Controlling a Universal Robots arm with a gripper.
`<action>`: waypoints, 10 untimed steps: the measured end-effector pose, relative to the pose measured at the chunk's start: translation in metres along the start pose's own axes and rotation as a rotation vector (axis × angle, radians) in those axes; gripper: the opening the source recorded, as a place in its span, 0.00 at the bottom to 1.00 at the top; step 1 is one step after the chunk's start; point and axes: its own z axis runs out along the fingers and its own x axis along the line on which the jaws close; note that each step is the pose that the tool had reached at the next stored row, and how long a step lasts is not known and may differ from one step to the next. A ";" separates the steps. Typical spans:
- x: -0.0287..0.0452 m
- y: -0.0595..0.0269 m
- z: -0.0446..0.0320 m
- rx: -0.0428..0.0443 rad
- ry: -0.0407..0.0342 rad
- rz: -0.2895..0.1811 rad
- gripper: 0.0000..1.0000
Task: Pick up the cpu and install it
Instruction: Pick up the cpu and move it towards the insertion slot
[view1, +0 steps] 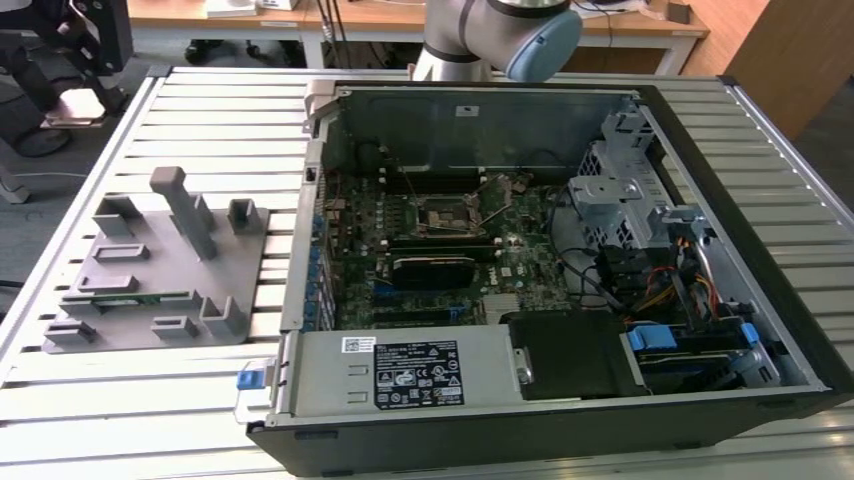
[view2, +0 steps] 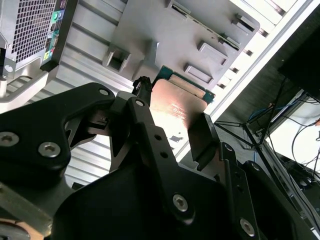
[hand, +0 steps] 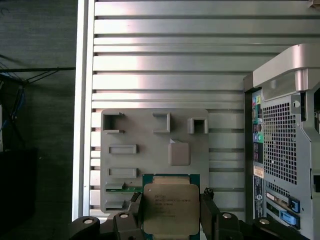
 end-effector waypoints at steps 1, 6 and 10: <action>-0.0009 0.0000 0.0000 0.0000 0.0000 0.000 0.54; -0.0058 0.0000 0.0001 0.0000 0.0000 0.000 0.54; -0.0095 0.0001 0.0001 0.0000 0.0001 0.000 0.54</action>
